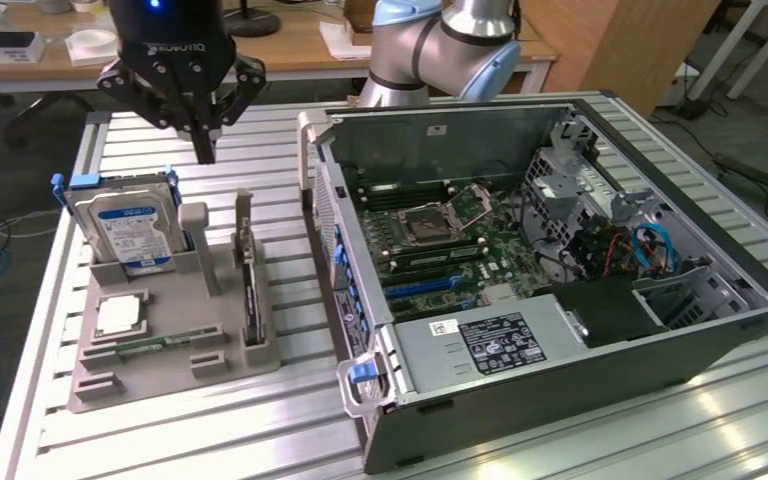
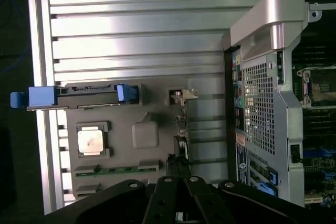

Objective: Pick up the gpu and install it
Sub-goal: 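Reach for the gpu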

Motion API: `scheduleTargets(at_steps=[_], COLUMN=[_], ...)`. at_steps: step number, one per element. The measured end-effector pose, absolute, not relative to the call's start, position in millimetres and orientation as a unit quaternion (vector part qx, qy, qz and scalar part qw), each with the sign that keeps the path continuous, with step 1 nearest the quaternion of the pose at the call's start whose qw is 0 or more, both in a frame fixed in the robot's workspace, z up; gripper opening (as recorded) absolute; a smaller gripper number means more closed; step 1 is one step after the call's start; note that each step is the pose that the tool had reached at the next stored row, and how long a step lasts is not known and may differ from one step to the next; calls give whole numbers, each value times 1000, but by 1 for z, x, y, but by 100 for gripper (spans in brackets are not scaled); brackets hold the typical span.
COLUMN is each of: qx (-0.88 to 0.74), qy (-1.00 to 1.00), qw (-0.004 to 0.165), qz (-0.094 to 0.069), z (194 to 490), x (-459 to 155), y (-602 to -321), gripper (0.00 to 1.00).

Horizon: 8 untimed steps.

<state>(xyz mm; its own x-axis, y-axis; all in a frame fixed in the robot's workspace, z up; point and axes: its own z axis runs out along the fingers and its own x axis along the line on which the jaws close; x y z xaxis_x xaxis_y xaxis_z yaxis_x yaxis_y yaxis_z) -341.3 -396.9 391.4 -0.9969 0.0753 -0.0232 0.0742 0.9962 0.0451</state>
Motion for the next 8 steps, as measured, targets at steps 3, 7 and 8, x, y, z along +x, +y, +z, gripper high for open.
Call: scheduleTargets(at_steps=[3,7,8], qx=[37,37,37], qy=[999,999,999], qw=[13,13,13], qz=[22,22,22], z=[391,391,391], x=[-345,-349,-350], y=[-397,-397,-397], gripper=[10,10,10])
